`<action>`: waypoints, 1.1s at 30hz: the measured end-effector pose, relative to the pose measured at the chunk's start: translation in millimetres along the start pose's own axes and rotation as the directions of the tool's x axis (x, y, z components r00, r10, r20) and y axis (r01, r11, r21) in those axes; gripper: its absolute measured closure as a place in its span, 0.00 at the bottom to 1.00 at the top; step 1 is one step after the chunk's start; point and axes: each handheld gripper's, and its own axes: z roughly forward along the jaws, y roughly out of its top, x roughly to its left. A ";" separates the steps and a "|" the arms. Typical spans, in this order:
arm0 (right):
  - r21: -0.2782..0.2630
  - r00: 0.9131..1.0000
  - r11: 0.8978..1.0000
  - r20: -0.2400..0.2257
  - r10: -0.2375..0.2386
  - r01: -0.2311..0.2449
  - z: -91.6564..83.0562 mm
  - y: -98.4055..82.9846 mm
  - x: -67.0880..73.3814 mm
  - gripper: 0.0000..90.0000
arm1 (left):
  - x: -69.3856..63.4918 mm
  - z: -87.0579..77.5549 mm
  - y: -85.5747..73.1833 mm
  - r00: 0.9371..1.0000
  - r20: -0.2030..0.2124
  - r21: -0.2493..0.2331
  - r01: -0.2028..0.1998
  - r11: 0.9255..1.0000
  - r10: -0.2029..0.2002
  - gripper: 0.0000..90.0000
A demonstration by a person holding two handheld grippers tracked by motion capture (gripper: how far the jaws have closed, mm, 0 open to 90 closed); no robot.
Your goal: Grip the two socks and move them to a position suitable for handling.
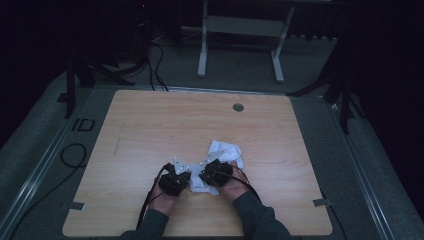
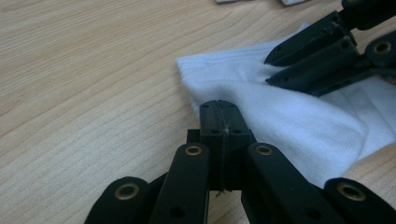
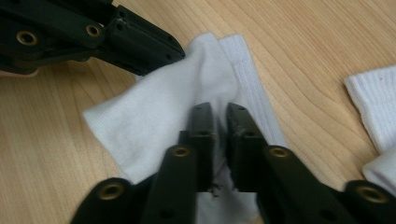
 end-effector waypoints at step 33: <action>-0.122 0.992 0.990 0.098 0.080 -0.067 -87.7 -27.4 -18.5 0.97 | -0.3 -0.8 0.3 1.000 -0.003 0.009 -0.006 1.000 0.006 1.00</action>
